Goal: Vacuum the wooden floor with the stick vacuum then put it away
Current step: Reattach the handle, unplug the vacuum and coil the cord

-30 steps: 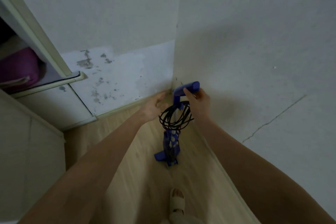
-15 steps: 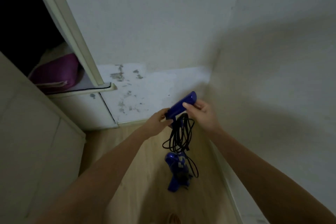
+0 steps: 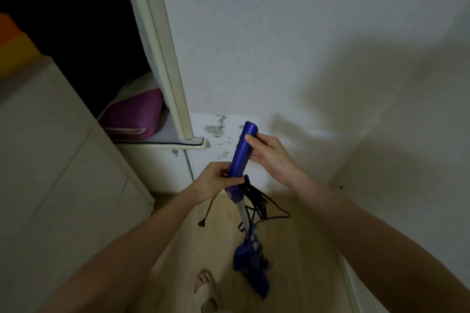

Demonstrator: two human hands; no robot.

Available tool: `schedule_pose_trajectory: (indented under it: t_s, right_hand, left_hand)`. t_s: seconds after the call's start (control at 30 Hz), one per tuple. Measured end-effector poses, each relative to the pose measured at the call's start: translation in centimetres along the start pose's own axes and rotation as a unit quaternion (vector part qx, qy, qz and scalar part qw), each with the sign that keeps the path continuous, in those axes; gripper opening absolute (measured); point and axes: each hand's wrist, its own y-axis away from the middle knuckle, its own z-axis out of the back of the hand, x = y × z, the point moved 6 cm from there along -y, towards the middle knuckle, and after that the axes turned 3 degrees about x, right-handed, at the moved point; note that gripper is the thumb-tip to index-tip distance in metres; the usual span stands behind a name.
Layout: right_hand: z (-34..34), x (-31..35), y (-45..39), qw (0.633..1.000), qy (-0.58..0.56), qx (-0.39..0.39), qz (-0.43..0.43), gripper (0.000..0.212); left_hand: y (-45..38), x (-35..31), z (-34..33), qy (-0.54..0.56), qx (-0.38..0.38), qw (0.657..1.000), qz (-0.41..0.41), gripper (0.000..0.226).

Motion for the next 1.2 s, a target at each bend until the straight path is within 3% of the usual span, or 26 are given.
schedule_pose_trajectory:
  t_s: [0.2,0.63,0.9,1.2]
  right_hand:
    - [-4.1,0.6,-8.1,1.000,0.014,0.006,-0.027,0.036]
    - [-8.1,1.6,-22.5,0.996,0.060,0.052,-0.048,0.041]
    - [-7.8,2.3,-28.2,0.994,0.063,0.065,-0.055,0.044]
    - [-7.2,2.8,-31.2,0.987,0.131,0.011,-0.090,0.045]
  left_hand:
    - [-4.0,1.4,6.5,0.056,-0.018,0.998,0.025,0.025]
    - [-12.6,3.6,16.2,0.123,-0.133,0.980,0.078,0.035]
    - [-17.6,3.7,18.2,0.159,-0.182,0.966,0.093,0.036]
    - [-20.9,2.9,19.1,0.117,-0.132,0.977,0.116,0.033]
